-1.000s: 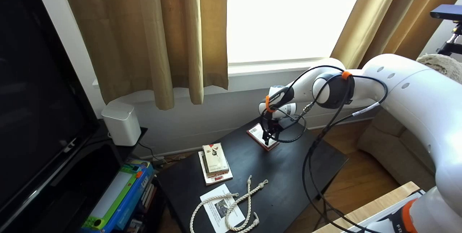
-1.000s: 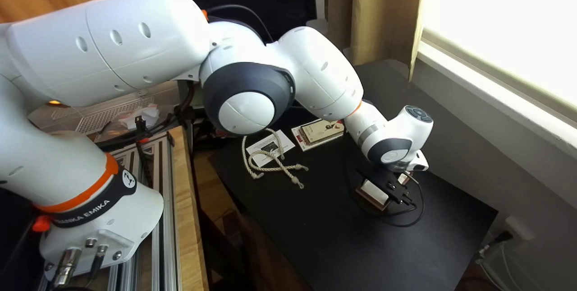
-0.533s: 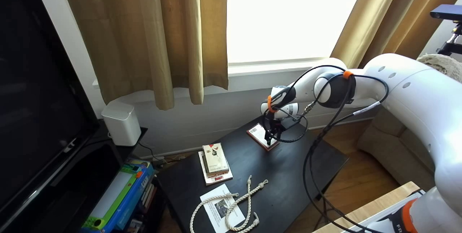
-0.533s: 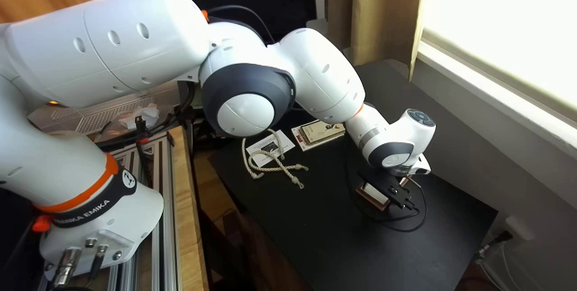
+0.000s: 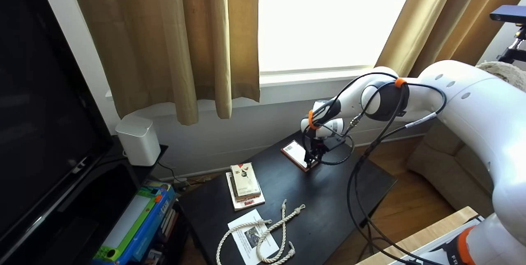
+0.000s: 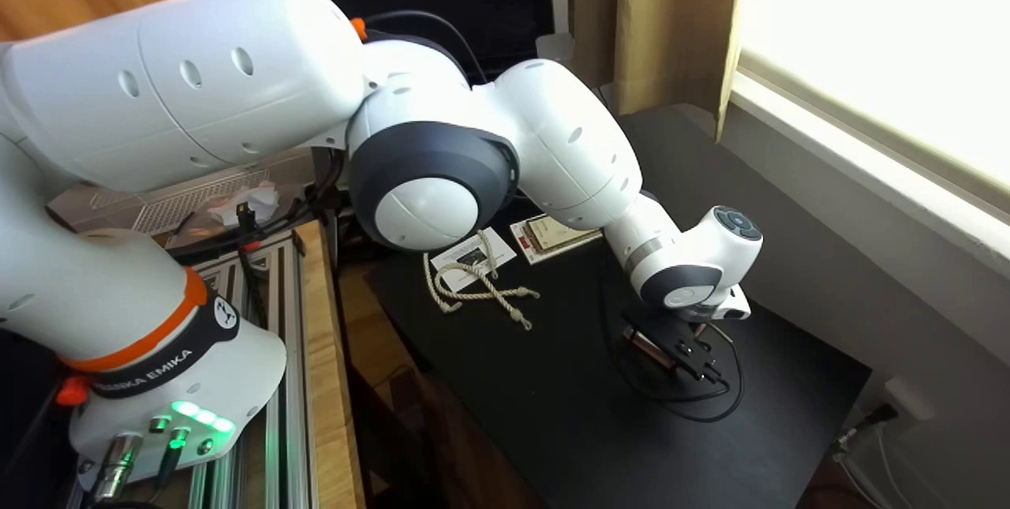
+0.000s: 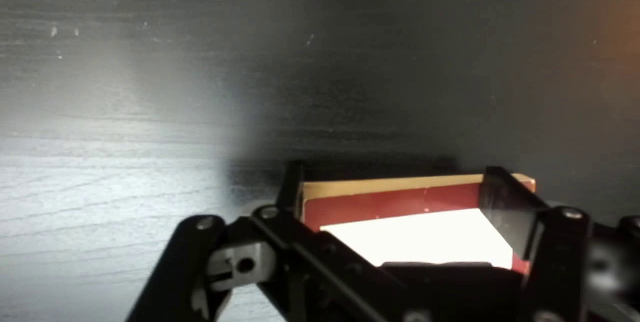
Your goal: Pick up the book on the right and flip it to make the book cover face up
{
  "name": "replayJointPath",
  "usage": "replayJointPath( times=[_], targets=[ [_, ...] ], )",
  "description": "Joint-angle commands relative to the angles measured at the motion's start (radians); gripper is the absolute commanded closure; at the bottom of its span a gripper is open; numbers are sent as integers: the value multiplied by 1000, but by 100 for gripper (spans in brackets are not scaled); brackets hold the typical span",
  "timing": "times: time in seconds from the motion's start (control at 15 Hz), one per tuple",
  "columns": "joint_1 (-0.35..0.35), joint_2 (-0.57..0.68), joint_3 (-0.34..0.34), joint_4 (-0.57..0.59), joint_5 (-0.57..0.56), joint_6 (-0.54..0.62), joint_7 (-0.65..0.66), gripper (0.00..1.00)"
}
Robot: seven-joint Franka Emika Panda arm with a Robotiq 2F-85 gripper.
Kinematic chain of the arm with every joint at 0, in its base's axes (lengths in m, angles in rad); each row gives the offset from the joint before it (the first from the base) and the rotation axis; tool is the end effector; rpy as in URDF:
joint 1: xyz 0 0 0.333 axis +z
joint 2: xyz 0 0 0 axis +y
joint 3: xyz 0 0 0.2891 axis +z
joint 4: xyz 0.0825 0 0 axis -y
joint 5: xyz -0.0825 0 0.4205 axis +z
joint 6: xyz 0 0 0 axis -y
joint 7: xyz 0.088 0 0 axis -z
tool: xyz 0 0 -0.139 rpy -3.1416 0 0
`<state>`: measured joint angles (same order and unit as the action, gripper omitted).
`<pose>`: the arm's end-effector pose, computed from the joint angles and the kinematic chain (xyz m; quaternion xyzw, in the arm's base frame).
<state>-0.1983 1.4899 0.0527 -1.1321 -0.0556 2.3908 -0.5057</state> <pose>0.6224 -0.0952 -0.2046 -0.9771 -0.1792 0.1044 0.0483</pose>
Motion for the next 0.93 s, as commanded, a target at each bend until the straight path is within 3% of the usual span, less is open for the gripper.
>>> replayJointPath(
  times=[0.0, 0.53, 0.87],
  targets=[
    [-32, -5, 22, -37, 2, 36, -29, 40],
    [-36, -14, 5, -27, -2, 32, -34, 98],
    [-4, -57, -20, -65, -19, 41, -11, 99]
  ],
)
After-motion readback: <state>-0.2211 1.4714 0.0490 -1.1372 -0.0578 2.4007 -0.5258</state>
